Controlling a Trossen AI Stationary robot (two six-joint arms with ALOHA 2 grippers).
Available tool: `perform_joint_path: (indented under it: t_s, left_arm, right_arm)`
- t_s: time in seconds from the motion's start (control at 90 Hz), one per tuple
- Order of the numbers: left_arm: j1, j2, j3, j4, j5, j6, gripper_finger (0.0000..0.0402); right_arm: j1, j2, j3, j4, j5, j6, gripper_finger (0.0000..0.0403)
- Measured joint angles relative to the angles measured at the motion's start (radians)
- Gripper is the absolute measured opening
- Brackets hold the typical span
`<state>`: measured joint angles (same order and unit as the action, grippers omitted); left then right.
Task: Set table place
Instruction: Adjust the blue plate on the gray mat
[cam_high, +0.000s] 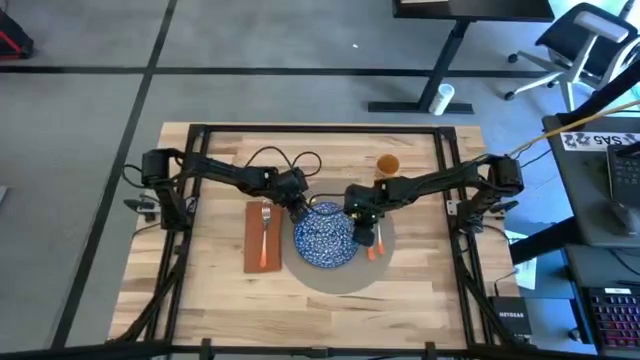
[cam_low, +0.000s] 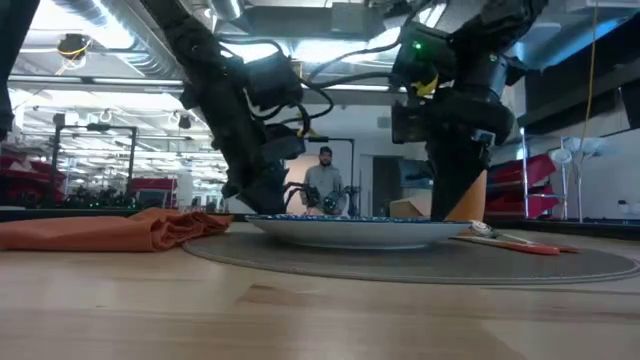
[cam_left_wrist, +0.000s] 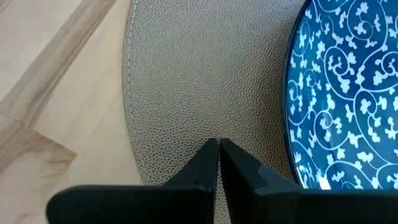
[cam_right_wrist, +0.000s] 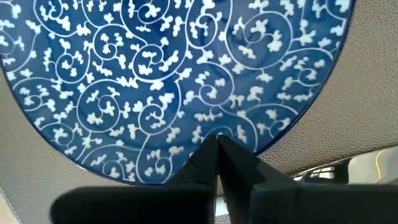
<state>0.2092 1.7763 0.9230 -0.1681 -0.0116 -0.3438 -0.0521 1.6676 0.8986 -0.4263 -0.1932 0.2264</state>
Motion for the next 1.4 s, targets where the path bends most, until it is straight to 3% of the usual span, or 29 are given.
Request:
perform_joint_path:
  t_s: [0.756,1.189,1.4]
  left_arm:
    - [0.000,0.000,0.000,-0.003,0.000,0.003,0.0000]
    - [0.000,0.000,0.000,-0.007,0.000,0.003,0.0000]
    - [0.000,-0.001,0.001,-0.010,0.000,0.003,0.0000]
  right_arm:
    - [0.000,-0.011,-0.035,-0.048,-0.013,0.032,0.0000]
    - [0.000,-0.027,-0.035,0.131,-0.085,0.083,0.0000]
    - [0.000,-0.011,-0.035,0.109,-0.071,0.083,0.0000]
